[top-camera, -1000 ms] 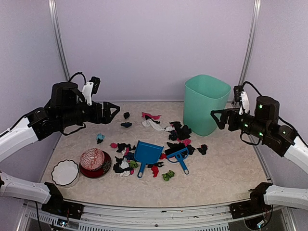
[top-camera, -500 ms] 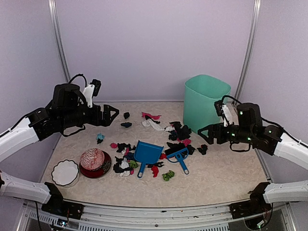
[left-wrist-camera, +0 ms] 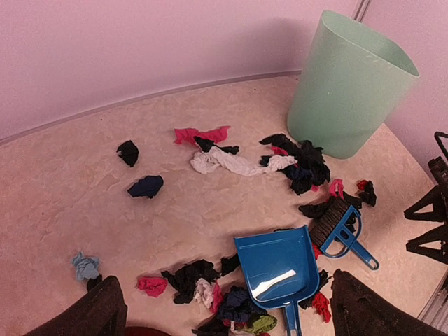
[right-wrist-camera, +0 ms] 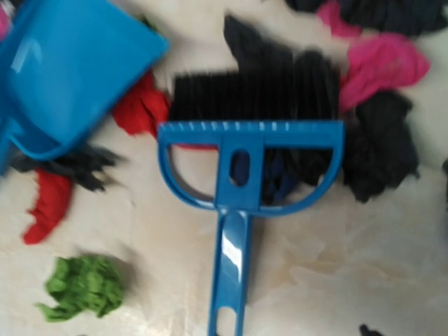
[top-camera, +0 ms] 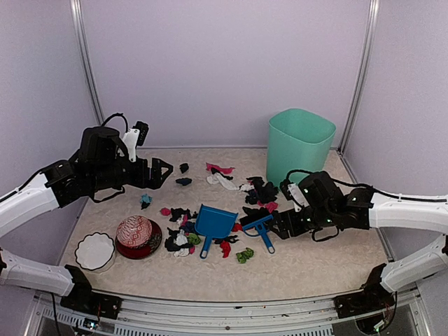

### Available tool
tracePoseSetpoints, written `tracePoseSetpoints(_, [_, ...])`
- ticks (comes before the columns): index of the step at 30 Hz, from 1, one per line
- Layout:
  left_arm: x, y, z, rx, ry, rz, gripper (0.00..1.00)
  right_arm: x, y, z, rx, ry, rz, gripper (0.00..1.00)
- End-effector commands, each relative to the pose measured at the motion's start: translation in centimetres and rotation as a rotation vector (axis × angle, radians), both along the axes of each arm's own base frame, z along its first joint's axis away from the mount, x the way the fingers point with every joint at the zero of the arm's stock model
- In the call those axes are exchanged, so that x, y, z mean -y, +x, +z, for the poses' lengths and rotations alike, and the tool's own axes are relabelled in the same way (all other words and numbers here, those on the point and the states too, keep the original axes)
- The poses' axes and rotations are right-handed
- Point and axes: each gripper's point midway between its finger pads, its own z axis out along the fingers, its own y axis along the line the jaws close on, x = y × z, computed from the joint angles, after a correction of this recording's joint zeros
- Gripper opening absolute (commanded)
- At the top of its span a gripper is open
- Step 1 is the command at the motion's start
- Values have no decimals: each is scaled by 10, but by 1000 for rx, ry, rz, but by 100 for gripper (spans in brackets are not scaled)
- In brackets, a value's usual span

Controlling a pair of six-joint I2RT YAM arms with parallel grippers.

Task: Sweep away the paper scraps from the table
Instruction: Pick up the trash bin from the corner of the board.

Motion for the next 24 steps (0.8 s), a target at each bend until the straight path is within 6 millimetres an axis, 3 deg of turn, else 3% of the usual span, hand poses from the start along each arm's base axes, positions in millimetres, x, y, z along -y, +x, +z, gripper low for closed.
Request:
tracePoseSetpoints(1, [-5,1,-3,-3,0,25,99,-5,0,-14,-5,-66,-47,79])
tracePoseSetpoints(5, [-5,1,-4,-10,0,26,99,-5,5,-17,1,-121,-89,79])
tracePoseSetpoints(8, [-5,1,-6,-15,3,29,99,8,16,-5,38,-178,-168,79])
tracePoseSetpoints(16, [-5,0,-6,-21,0,29,99,42,44,77,196,-275,-294,81])
tracePoseSetpoints(24, [-5,-1,-4,-23,-15,25,99,82,93,164,332,-271,-391,83])
